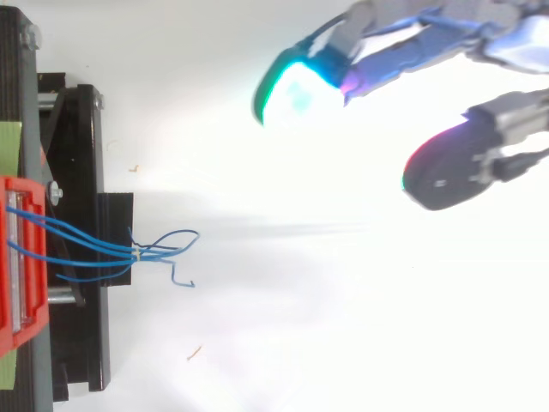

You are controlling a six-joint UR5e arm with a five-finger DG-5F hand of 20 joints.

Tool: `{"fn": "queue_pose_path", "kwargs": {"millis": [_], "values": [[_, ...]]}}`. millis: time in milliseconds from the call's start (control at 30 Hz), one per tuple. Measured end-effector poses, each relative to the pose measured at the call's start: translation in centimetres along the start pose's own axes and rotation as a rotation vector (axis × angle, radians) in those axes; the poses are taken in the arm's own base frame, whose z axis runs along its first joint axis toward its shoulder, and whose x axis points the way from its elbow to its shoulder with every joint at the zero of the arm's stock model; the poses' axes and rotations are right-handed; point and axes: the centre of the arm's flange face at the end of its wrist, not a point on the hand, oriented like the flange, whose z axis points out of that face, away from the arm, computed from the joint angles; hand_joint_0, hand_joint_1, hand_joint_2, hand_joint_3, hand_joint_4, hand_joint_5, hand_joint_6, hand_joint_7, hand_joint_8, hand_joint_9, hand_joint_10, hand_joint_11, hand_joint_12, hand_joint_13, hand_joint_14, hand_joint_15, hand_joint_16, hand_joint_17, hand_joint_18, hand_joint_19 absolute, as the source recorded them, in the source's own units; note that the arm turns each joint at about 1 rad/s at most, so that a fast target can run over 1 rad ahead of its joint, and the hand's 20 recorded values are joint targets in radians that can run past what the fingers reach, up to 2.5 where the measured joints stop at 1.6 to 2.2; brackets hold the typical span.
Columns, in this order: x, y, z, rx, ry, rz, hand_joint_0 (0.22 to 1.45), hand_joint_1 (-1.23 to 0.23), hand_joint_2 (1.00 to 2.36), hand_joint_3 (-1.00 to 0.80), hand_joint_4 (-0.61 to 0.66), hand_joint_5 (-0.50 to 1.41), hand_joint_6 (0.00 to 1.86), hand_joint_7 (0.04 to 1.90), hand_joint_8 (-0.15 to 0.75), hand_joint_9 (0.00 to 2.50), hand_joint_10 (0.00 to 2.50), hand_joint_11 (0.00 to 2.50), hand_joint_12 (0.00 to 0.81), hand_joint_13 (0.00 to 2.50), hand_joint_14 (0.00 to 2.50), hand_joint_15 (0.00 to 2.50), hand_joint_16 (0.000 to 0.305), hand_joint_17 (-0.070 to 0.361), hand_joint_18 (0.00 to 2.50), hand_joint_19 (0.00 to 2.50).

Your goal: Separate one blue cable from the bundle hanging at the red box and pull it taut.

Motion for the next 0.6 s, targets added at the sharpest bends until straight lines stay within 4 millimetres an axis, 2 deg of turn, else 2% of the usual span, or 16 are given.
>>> {"fn": "queue_pose_path", "kwargs": {"millis": [100, 300, 600], "values": [[0.7, -1.3, 1.5, 0.007, 0.006, 0.026, 0.6, -0.56, 1.01, -0.4, 0.19, -0.19, 0.5, 0.77, 0.279, 0.7, 0.01, 0.32, 0.342, 0.69, 0.01, 0.34, 0.043, 0.097, 0.54, 0.43], [1.7, -3.1, 2.8, 0.012, 0.02, 0.053, 0.59, -0.56, 1.01, -0.41, 0.19, -0.19, 0.5, 0.76, 0.277, 0.71, 0.01, 0.34, 0.346, 0.7, 0.01, 0.34, 0.042, 0.096, 0.56, 0.43], [3.1, -3.9, 4.1, -0.042, 0.01, 0.066, 0.59, -0.57, 1.01, -0.42, 0.2, -0.19, 0.5, 0.76, 0.28, 0.75, 0.01, 0.35, 0.346, 0.72, 0.01, 0.35, 0.042, 0.095, 0.57, 0.44]]}}
